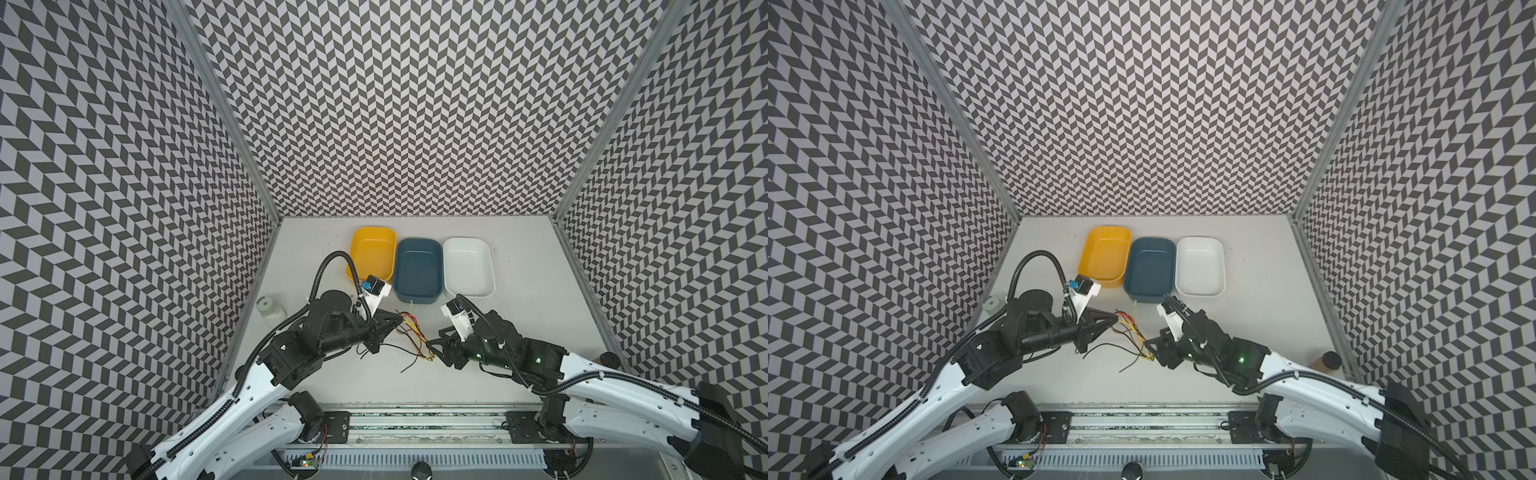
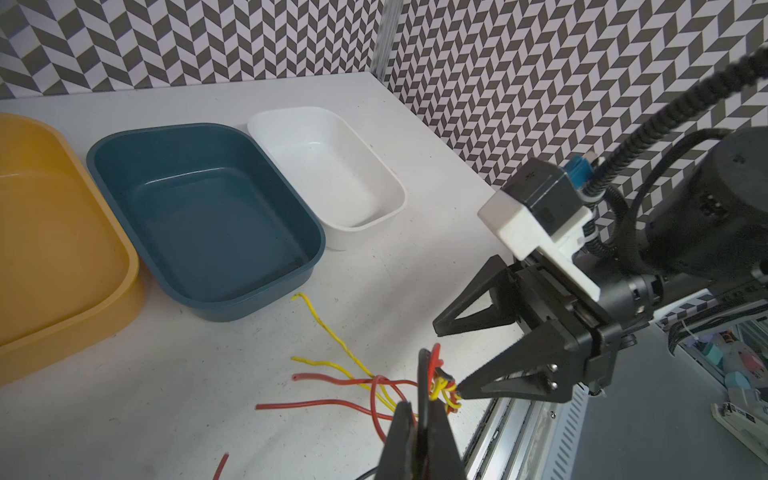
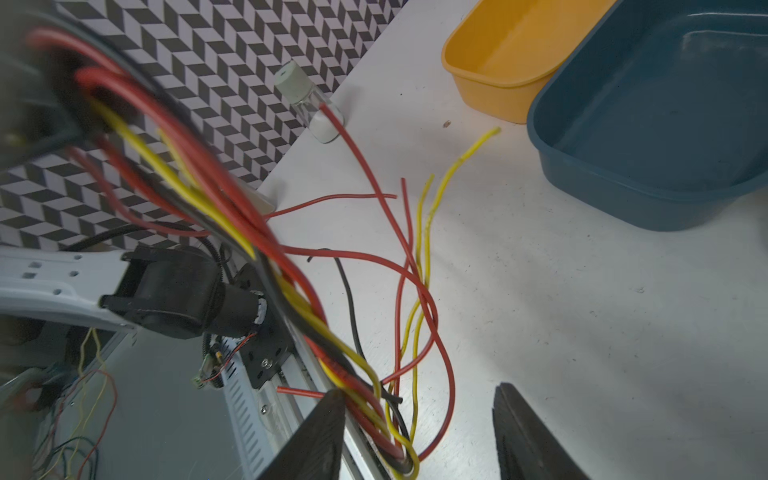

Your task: Untangle the cables

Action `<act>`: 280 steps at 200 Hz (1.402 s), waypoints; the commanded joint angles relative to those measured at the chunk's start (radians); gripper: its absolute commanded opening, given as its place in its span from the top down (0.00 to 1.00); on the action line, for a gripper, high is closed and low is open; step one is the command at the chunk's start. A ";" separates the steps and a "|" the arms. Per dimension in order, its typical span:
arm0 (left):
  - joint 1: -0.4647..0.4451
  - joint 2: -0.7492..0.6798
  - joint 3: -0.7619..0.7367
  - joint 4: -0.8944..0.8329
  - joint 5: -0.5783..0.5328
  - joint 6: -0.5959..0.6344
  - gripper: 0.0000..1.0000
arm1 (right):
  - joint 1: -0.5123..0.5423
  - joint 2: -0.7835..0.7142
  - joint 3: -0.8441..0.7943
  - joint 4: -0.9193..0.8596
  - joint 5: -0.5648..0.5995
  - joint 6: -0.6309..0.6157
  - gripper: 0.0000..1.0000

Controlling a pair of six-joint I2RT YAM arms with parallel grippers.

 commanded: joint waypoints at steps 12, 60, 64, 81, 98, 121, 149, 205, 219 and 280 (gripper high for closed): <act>0.004 -0.011 -0.001 0.019 0.022 -0.010 1.00 | 0.031 0.037 0.032 0.034 0.177 0.061 0.43; 0.004 0.001 0.006 0.001 -0.034 -0.010 1.00 | 0.114 -0.044 0.005 0.074 0.251 0.072 0.42; 0.004 0.004 0.008 -0.003 -0.044 -0.009 1.00 | 0.116 -0.056 0.004 0.065 0.258 0.074 0.42; 0.005 0.010 0.012 -0.012 -0.081 -0.004 1.00 | 0.125 -0.097 -0.001 0.030 0.276 0.084 0.41; 0.005 0.016 0.014 -0.017 -0.093 -0.004 1.00 | 0.130 -0.133 -0.013 0.017 0.276 0.091 0.41; 0.004 0.026 0.017 -0.014 -0.087 -0.009 1.00 | 0.142 -0.135 -0.019 0.027 0.265 0.099 0.39; 0.004 0.033 0.019 -0.001 -0.075 -0.019 1.00 | 0.175 -0.054 0.008 0.045 0.278 0.110 0.38; 0.003 0.042 0.014 0.021 -0.048 -0.045 1.00 | 0.298 0.073 0.074 0.044 0.428 0.099 0.37; 0.003 0.038 0.016 0.019 -0.040 -0.046 1.00 | 0.300 0.100 0.077 0.044 0.450 0.102 0.37; 0.000 0.009 0.002 0.034 0.014 -0.052 1.00 | 0.299 0.156 0.105 0.036 0.611 0.114 0.38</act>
